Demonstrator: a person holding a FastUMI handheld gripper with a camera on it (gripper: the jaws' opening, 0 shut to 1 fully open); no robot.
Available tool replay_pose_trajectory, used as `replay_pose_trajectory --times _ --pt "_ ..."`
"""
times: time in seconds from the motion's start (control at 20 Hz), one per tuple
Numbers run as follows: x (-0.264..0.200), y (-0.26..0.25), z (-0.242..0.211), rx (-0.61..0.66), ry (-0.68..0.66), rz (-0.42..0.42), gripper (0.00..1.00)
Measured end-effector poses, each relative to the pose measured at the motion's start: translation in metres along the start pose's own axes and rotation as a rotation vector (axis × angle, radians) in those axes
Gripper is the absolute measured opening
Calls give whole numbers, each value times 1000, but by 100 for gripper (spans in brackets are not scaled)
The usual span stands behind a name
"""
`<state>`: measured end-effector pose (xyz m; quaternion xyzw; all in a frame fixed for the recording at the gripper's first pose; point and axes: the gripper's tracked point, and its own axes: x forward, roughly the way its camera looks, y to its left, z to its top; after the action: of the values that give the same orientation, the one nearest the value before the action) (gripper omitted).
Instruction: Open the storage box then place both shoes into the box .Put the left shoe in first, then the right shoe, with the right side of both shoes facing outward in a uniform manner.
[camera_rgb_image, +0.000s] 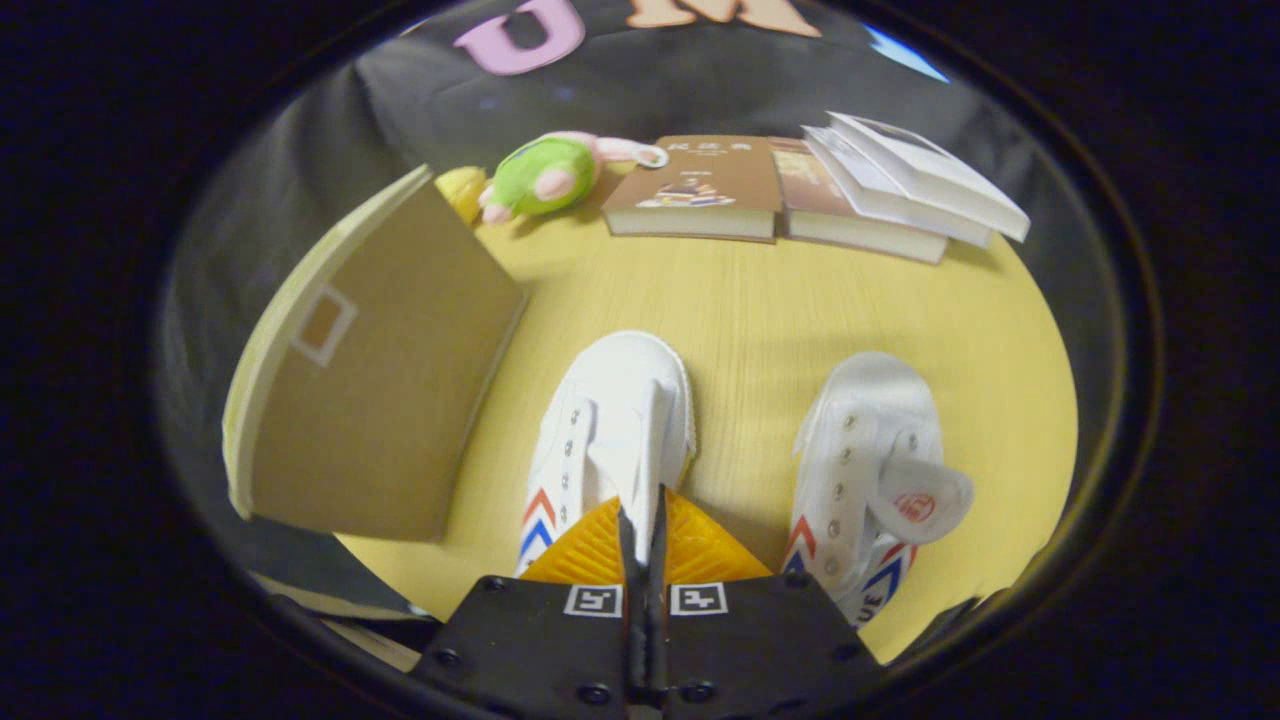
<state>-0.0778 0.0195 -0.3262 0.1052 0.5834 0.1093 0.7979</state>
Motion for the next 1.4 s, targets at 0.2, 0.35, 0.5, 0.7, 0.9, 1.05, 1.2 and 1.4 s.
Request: replay_pose_trajectory --times 0.2,0.35,0.5,0.7,0.9,1.05,1.2,1.4 --pt "-33 18 26 178 -50 66 4" --pt "-72 38 59 226 -127 85 4" --pt "-103 72 91 207 -184 114 4" --pt "-115 133 120 188 -223 180 4" --pt "-89 193 121 141 -176 222 4" --pt "-52 228 104 99 -102 214 4" --pt "-9 245 89 69 -31 164 4" --pt "20 267 74 11 29 154 8"
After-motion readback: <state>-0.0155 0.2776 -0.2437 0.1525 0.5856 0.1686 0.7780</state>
